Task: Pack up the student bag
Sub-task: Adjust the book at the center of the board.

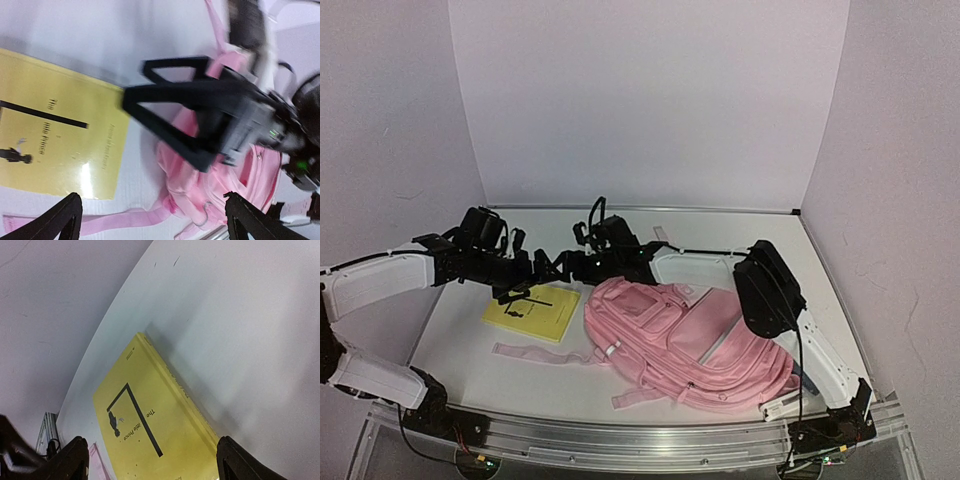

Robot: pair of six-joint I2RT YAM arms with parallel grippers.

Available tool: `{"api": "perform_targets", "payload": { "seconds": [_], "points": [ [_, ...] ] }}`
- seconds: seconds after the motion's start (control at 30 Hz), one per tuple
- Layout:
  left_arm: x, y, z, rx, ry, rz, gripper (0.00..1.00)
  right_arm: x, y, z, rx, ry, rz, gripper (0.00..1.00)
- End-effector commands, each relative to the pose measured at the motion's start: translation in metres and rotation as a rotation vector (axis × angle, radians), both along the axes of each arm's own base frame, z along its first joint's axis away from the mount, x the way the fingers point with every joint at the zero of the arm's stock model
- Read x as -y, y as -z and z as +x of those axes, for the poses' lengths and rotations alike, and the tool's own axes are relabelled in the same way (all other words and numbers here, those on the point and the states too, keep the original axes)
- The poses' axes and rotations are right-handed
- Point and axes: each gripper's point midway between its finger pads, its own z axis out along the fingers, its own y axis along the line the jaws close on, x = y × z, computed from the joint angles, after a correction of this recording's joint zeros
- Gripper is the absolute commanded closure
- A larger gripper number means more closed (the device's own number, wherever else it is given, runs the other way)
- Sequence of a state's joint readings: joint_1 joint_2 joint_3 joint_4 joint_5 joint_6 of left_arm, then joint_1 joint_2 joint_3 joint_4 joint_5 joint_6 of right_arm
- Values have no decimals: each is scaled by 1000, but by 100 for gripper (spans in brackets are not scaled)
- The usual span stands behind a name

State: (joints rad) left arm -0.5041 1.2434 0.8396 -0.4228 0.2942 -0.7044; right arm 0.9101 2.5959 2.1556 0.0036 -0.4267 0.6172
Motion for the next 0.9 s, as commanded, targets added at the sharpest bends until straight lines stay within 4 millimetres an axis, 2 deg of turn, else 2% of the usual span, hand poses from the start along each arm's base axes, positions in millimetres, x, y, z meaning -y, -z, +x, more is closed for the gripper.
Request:
{"api": "perform_targets", "payload": {
  "seconds": [0.0,0.13,0.17,0.3,0.47,0.57,0.63,0.73,0.87],
  "points": [
    [-65,12,29,-48,-184,90,0,39,-99,28,163,200,-12,16],
    [-109,22,56,-40,-314,165,0,52,-100,6,132,243,-71,18],
    [-117,27,61,-48,-337,173,0,51,-104,-3,125,241,-68,19],
    [-142,46,71,-78,-415,233,0,44,-94,-38,69,227,-84,20],
    [-146,65,75,-101,-413,272,0,36,-61,-75,-52,223,-107,24],
    [-151,73,72,-116,-419,305,0,31,-47,-89,-98,225,-117,24],
    [-156,78,68,-119,-427,334,0,28,-38,-95,-114,234,-127,24],
    [-159,84,65,-129,-430,354,0,27,-14,-101,-160,251,-154,25],
    [-153,95,66,-151,-399,343,0,35,8,-97,-189,327,-182,25]
  ]
}}
